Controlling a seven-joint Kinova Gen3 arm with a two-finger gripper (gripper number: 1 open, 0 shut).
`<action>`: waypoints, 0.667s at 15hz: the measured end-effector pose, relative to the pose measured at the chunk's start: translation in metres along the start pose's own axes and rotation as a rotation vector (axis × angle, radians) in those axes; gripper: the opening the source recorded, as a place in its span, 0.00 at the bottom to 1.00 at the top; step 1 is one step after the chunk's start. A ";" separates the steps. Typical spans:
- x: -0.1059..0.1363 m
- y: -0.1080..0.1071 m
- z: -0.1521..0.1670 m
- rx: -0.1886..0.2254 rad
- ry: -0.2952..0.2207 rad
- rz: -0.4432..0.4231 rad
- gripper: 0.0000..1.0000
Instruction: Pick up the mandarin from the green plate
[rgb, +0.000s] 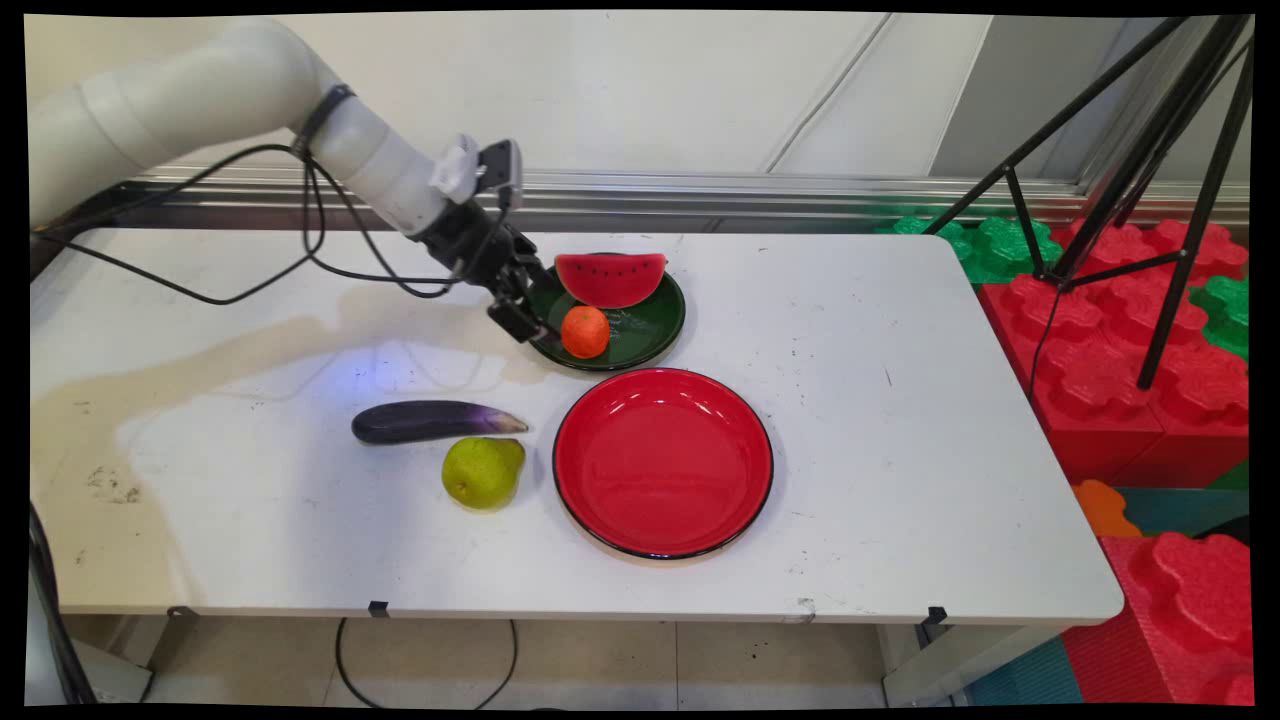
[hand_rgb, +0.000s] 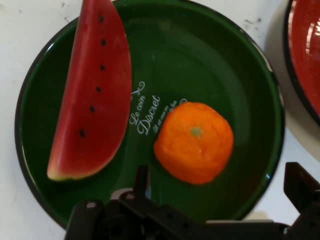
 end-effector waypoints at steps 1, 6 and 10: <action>0.001 -0.002 0.006 0.000 0.000 -0.008 1.00; 0.004 -0.012 0.040 0.001 0.005 -0.062 1.00; 0.005 -0.016 0.056 -0.008 0.010 -0.096 1.00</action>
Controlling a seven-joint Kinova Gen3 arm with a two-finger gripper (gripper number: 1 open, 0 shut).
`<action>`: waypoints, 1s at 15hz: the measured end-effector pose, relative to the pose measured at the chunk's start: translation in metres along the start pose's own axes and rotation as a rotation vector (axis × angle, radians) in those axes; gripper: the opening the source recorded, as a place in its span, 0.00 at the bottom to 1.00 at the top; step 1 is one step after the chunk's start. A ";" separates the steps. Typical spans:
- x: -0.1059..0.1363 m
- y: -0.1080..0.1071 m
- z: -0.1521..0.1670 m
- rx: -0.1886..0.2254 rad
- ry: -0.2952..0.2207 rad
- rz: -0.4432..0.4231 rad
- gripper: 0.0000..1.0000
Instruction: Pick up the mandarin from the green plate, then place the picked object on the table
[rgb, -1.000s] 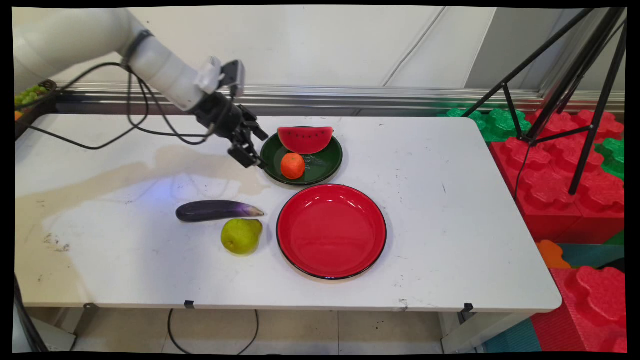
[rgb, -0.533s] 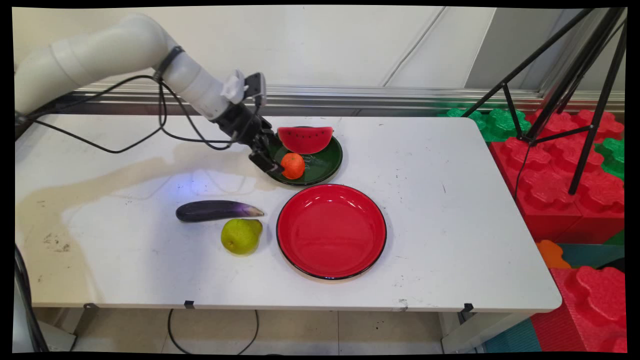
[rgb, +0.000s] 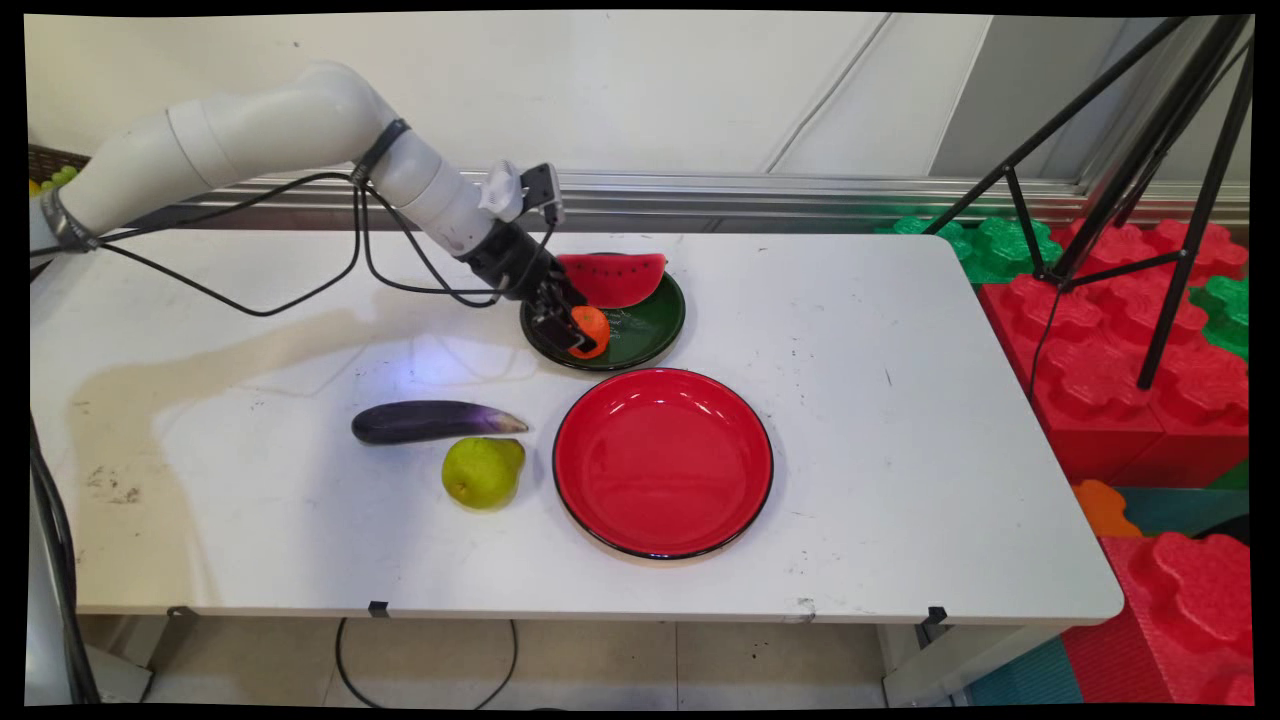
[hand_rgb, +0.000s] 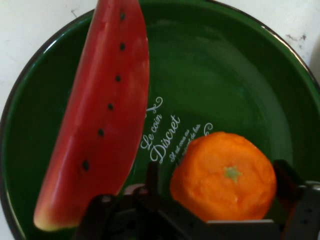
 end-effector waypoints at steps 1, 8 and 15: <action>0.000 -0.001 0.003 -0.003 0.001 -0.006 0.00; 0.002 -0.005 0.007 -0.018 0.013 -0.027 0.00; 0.004 -0.002 -0.028 -0.008 0.043 -0.009 0.00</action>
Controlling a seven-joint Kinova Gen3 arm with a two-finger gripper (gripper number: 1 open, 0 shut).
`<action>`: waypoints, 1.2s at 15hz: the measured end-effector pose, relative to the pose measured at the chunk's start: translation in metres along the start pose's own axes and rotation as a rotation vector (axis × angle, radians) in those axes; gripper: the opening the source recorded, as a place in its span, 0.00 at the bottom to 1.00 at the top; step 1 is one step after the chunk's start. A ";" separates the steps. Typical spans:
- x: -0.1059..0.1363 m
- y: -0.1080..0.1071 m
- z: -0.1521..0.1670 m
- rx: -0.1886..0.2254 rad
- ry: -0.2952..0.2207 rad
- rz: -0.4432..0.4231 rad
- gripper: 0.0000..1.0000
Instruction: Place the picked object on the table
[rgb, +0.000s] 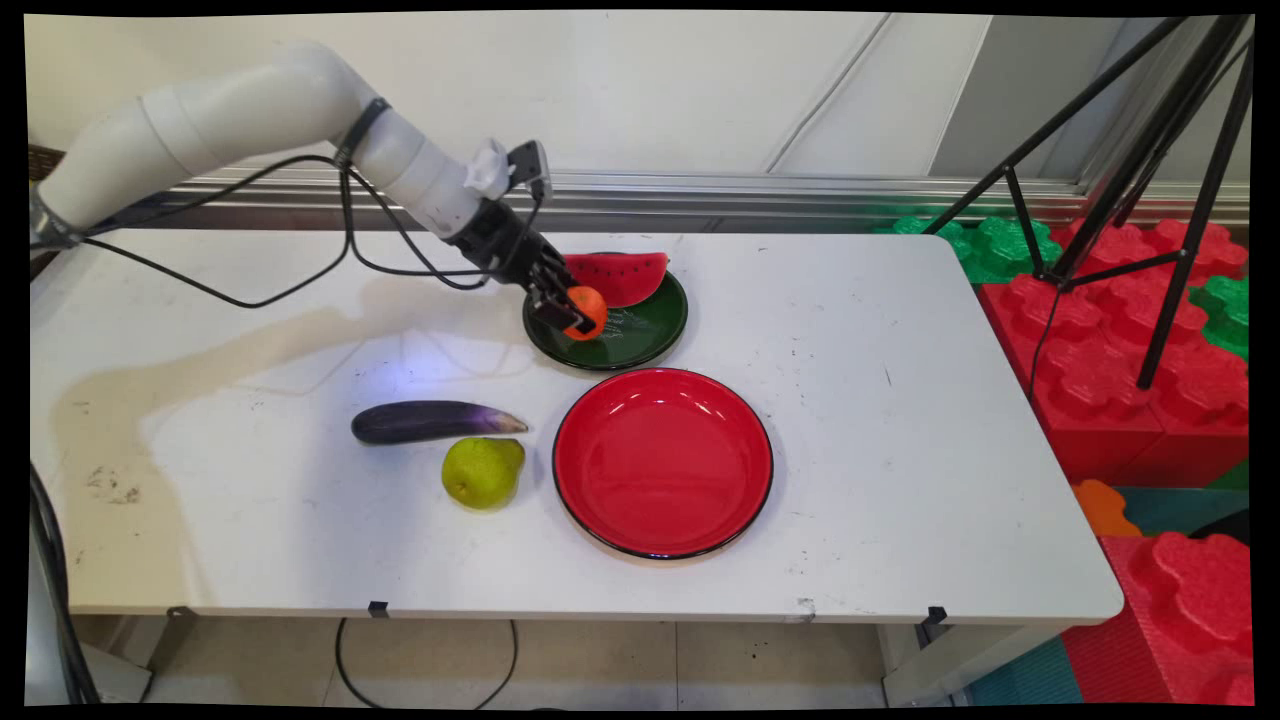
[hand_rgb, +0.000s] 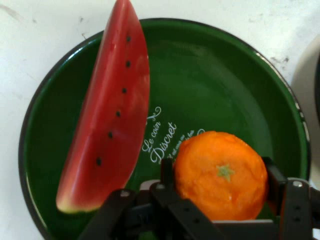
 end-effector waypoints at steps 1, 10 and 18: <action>0.000 0.002 -0.007 0.003 0.004 0.001 0.00; -0.031 0.034 -0.087 0.025 -0.047 0.007 0.00; -0.079 0.040 -0.108 0.011 -0.154 0.022 0.00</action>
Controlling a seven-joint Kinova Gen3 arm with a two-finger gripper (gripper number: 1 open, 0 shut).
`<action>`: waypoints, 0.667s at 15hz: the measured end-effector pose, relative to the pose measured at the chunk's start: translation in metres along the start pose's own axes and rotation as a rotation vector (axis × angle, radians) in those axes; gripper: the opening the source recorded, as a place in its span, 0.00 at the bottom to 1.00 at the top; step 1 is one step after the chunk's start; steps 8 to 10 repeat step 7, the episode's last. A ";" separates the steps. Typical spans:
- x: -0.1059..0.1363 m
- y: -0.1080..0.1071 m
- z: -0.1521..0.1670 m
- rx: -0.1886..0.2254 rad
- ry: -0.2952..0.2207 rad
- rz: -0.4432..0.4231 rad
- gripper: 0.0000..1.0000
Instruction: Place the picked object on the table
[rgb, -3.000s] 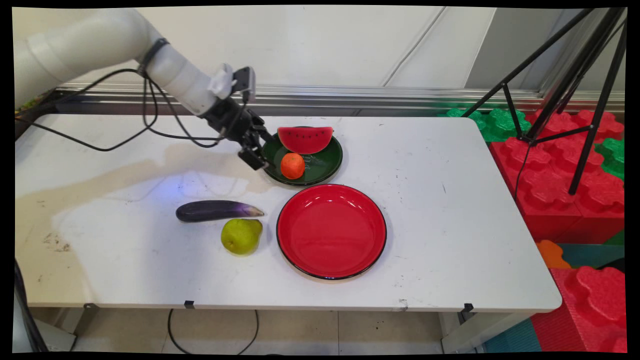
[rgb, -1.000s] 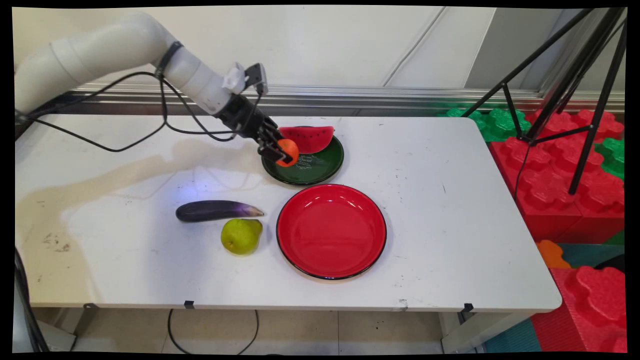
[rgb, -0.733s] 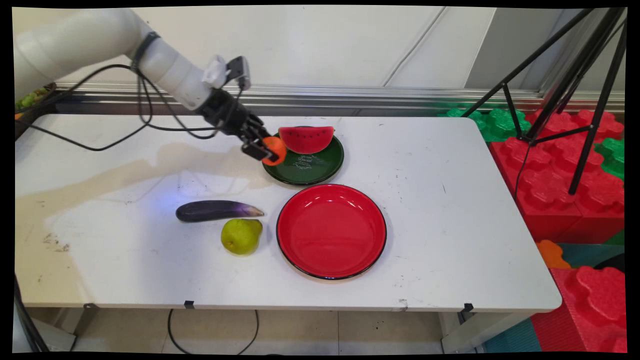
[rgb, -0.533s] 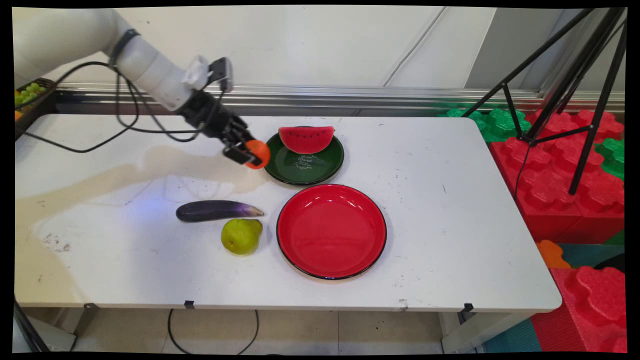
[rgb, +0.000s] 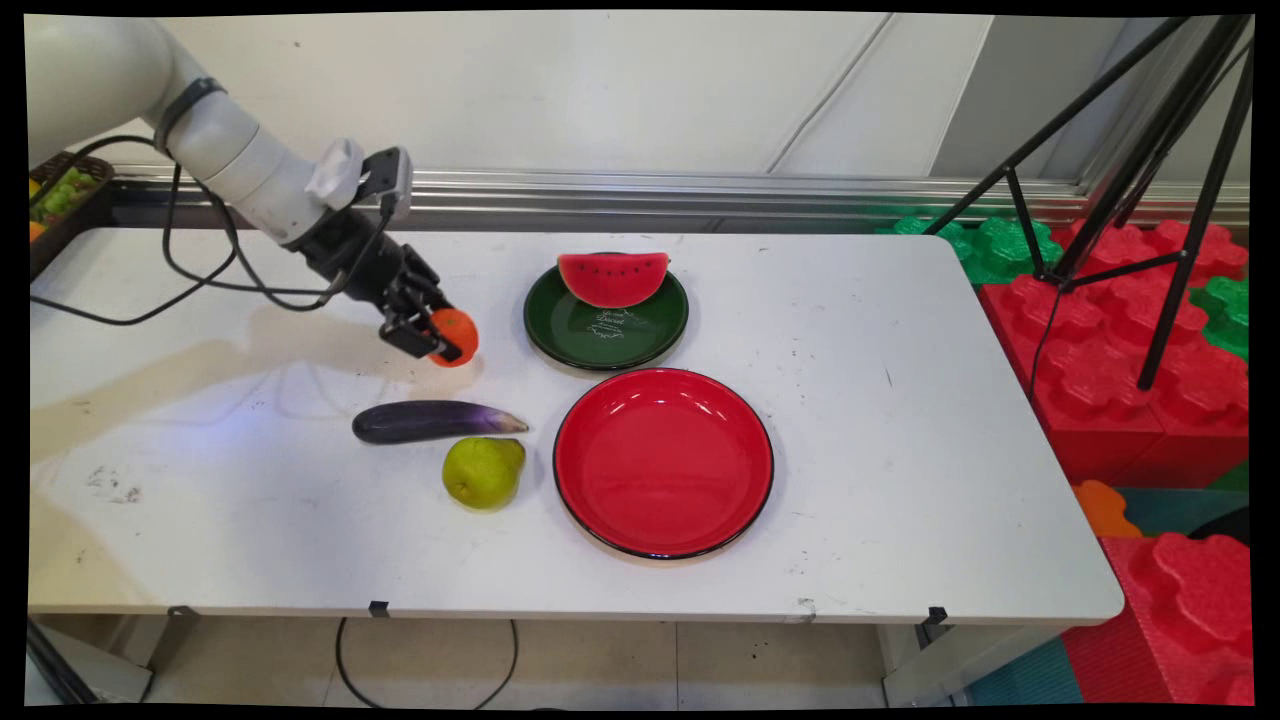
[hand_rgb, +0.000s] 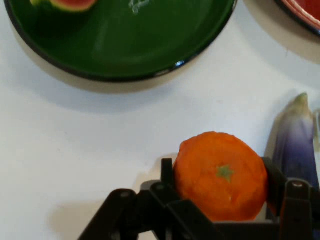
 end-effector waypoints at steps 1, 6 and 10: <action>-0.003 0.000 0.002 -0.005 -0.007 0.003 0.00; -0.017 -0.001 0.020 -0.027 -0.034 0.018 1.00; -0.018 -0.002 0.021 -0.028 -0.034 0.021 1.00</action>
